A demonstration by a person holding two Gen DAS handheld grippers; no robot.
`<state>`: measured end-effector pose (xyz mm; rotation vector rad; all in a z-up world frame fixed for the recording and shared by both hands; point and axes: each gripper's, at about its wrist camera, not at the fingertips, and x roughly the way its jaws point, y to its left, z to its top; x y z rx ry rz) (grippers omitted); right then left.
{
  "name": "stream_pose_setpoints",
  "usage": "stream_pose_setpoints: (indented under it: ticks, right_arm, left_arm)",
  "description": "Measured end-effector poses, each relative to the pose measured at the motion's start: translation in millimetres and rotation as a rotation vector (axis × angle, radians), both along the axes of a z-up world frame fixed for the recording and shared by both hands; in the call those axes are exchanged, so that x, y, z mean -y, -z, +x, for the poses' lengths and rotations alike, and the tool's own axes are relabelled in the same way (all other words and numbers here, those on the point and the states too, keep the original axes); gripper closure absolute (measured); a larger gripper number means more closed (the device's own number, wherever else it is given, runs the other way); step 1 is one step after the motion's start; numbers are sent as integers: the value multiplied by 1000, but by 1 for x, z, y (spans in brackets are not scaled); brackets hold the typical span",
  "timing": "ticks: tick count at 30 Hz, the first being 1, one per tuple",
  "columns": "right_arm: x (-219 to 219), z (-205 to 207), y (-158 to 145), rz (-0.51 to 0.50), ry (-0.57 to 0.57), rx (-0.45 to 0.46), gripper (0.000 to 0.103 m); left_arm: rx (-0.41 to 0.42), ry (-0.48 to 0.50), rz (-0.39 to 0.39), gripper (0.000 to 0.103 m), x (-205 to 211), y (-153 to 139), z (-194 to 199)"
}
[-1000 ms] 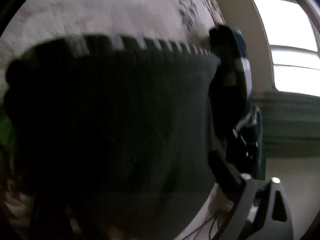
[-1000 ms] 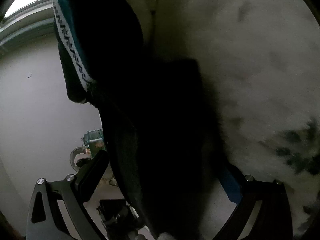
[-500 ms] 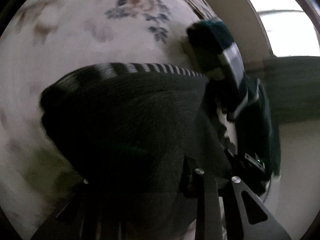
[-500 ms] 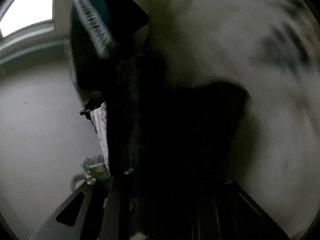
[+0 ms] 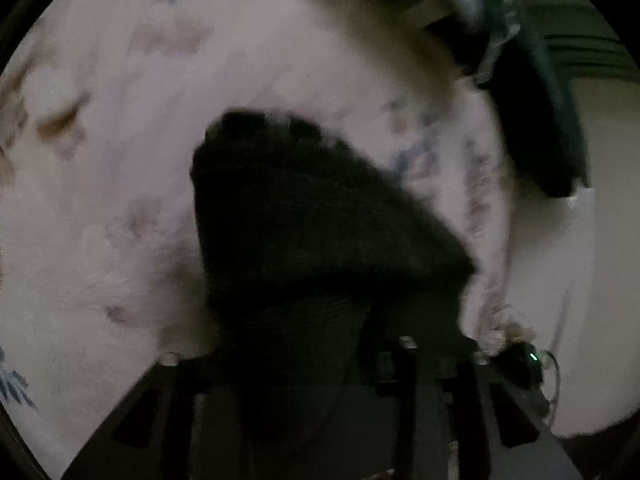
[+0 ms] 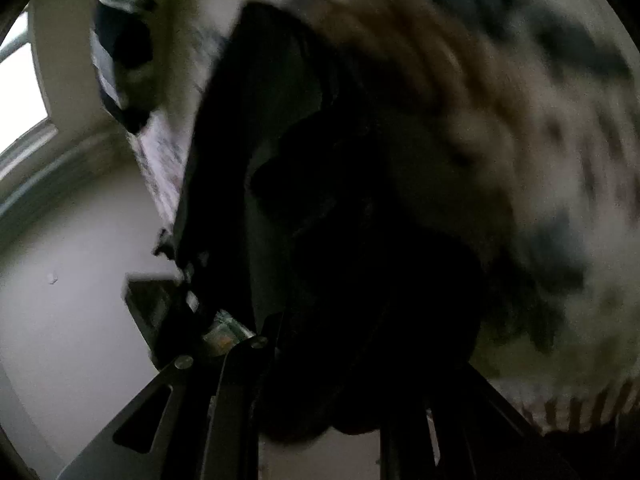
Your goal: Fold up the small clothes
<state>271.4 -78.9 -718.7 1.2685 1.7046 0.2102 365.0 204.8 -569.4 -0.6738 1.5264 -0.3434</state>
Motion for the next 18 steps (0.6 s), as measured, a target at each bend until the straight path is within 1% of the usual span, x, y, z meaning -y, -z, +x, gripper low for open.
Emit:
stream_pose_setpoints:
  ticks: [1,2,3,4,5,6,7,8,9,10,11,12,14,15,16,17,18]
  right_arm:
    - [-3,-6,5,-18,2,-17,86]
    - [-9,-10,10,-49,-9,-21,86]
    - [-16,-11,15,-84,-25,-22,84]
    - [-15,-12,19,-119,-37,-36,83]
    - [-14,-21,20,-126,-51,-46,83]
    - [-13,-21,21,-119,-63,-41,79]
    - [-10,-20,19,-123,-86,-48,70]
    - [-9,-20,15,-135,-120,-54,68]
    - [-9,-18,11,-139,-141,-56,67]
    - [-7,-19,6,-148,-160,-59,59]
    - [-16,-5,-3,-176,-184,-71,54]
    - [-14,-8,-11,-193,-201,-74,50]
    - [-8,-13,-28,-217,-214,-79,50]
    - [-6,-15,-36,-229,-215,-79,50]
    - [-3,-15,-47,-245,-214,-72,50]
    - [-1,-14,-55,-252,-215,-61,50]
    - [-4,-11,-66,-259,-227,-44,50]
  left_arm:
    - [-13,-18,-9,51,-2,9,-1]
    - [-28,-52,-37,42,-4,16,-2]
    - [-30,-93,-77,39,-6,21,-3]
    - [-27,-120,-97,35,-8,21,-6]
    - [-24,-147,-114,33,-9,21,-8]
    - [-20,-159,-117,33,-10,18,-10]
    - [-7,-173,-109,33,-11,13,-14]
    - [6,-181,-97,33,-12,8,-19]
    - [19,-187,-74,33,-14,0,-25]
    - [30,-191,-41,33,-19,-7,-31]
    - [43,-194,-5,33,-22,-14,-38]
    - [55,-201,39,33,-31,-19,-46]
    - [57,-200,159,33,-44,-23,-63]
    - [59,-193,207,32,-48,-22,-73]
    - [52,-185,250,27,-51,-19,-81]
    - [36,-177,289,25,-55,-14,-90]
    - [32,-175,291,25,-57,-7,-99]
